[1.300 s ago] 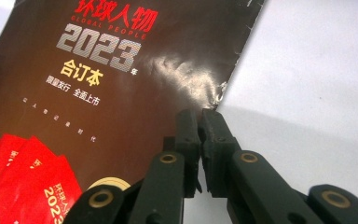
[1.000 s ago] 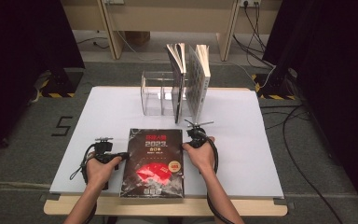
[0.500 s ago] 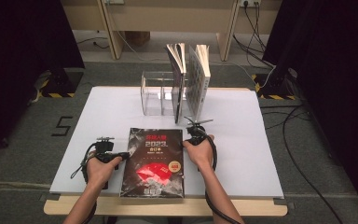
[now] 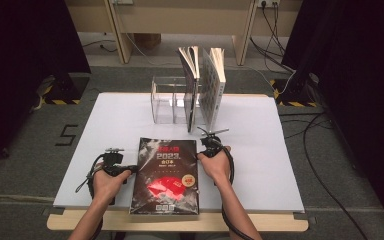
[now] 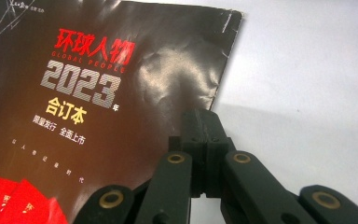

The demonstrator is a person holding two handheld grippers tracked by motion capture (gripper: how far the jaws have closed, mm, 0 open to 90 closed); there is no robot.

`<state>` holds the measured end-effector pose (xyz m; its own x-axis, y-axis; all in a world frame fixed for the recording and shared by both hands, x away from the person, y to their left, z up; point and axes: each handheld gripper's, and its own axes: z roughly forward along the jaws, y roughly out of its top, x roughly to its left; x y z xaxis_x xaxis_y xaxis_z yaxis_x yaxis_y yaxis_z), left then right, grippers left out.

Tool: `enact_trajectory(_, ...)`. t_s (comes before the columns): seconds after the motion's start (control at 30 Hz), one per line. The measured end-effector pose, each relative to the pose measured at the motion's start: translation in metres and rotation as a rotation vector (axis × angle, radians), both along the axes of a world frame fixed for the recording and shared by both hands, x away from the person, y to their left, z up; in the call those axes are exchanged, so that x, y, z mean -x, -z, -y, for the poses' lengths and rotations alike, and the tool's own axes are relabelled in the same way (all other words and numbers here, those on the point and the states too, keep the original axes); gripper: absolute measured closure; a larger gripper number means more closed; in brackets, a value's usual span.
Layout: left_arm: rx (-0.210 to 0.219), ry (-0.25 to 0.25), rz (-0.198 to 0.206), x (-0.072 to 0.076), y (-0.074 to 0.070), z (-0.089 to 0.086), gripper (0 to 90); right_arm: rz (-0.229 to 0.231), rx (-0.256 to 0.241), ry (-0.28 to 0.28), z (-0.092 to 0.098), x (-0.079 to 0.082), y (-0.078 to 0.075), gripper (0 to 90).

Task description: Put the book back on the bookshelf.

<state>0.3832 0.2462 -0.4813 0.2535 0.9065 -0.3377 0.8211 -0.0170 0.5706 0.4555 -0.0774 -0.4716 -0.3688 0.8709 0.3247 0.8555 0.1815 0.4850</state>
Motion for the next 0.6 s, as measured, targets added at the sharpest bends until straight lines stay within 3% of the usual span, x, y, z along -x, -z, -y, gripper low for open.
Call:
enact_trajectory(0.47, -0.042, 0.041, -0.012, 0.009, -0.004, 0.007, 85.2, 0.01, 0.006, -0.011, 0.006, 0.015, 0.0, 90.0)
enact_trajectory(0.6, -0.036, 0.045, -0.027, 0.011, -0.005, 0.008, 85.8, -0.002, 0.007, -0.012, 0.008, 0.018, -0.001, 90.0)
